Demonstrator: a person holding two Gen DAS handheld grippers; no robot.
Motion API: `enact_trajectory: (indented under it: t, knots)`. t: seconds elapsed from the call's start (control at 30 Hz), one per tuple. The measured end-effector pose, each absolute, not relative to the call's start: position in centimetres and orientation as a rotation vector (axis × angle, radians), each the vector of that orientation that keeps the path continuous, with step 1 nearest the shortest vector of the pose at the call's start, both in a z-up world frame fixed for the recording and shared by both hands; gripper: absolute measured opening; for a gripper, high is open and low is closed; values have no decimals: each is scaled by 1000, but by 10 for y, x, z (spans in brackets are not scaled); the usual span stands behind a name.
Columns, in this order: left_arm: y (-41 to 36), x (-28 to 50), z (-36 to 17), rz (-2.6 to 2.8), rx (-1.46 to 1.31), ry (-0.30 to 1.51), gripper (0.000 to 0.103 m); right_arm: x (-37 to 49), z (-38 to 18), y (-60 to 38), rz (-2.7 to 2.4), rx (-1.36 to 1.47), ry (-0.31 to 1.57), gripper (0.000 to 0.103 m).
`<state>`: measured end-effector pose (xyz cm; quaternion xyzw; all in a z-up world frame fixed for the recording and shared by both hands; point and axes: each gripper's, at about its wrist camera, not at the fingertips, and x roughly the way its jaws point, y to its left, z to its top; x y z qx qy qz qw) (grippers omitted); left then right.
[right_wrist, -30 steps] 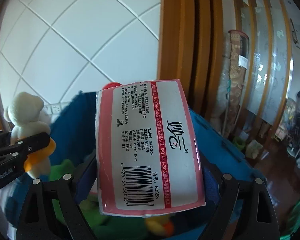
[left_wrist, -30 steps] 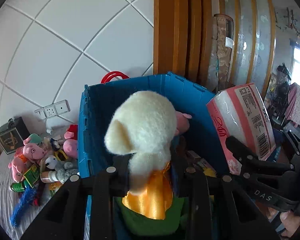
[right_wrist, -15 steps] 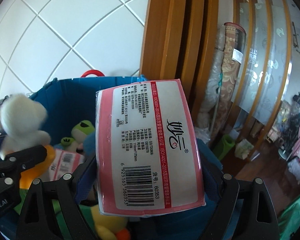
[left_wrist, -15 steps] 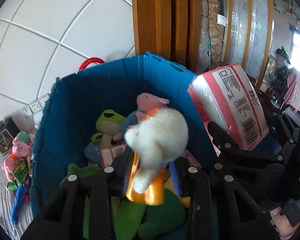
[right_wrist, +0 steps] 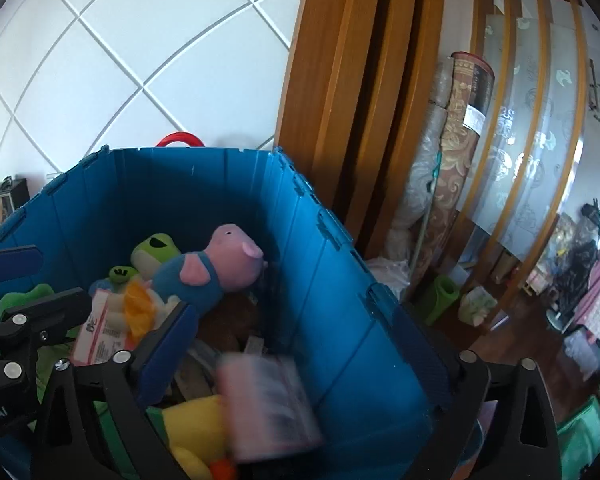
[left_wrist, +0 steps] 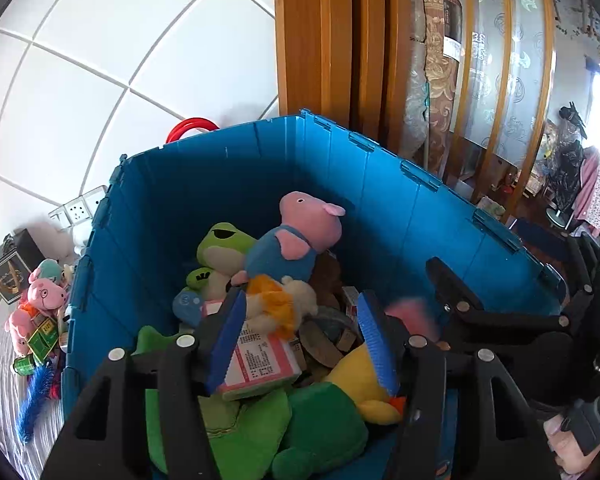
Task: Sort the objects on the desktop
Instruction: 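Open the left gripper over the bin while the right releases the tissue pack, then withdraw both grippers from the bin back toward the pile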
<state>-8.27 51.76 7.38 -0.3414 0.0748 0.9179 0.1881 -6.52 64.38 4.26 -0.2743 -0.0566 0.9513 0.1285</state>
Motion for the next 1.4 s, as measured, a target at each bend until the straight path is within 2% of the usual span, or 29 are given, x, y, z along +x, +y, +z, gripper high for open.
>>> enact_trajectory:
  t: [0.37,0.5,0.73,1.1,1.4]
  knots:
    - [482,-65,84,2635,-903,153,57,-46,51,628,2803,-778,-159,103]
    - [457,-54,91,2682,-855,115,67,-38,55,612,2835,-772,-159,103]
    - [401,-34,105,2798,-752,60,78,-29,66,570,2919,-738,-169,103]
    - [283,-23,111,2939,-633,-79,79,-32,85,472,3082,-696,-216,103]
    - [170,-30,92,2993,-693,-131,79,-29,98,371,3200,-662,-208,103]
